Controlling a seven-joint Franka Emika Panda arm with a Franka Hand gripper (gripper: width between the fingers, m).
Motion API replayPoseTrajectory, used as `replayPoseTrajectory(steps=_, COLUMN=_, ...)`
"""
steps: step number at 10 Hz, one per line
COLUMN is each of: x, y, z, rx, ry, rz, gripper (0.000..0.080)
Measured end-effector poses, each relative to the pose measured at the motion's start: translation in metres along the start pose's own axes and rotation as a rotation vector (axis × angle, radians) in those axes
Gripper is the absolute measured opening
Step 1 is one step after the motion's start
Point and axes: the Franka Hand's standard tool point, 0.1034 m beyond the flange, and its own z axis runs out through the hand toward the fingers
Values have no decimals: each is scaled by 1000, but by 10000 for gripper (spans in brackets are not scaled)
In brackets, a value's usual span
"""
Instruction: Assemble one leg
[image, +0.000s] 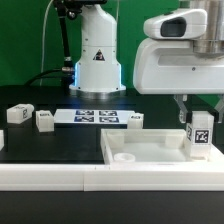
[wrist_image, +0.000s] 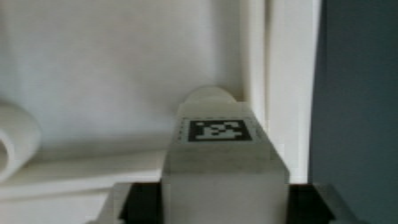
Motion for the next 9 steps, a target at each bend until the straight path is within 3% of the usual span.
replayPoseTrajectory(steps=6, x=5, y=0, z=1, rx=32, ry=22, rz=703, gripper=294)
replayPoseTrajectory(steps=7, x=5, y=1, z=1, rx=30, ry=21, rz=768, gripper=294)
replayPoseTrajectory(steps=9, x=5, y=0, z=1, rx=49, ry=3, rz=889, gripper=294)
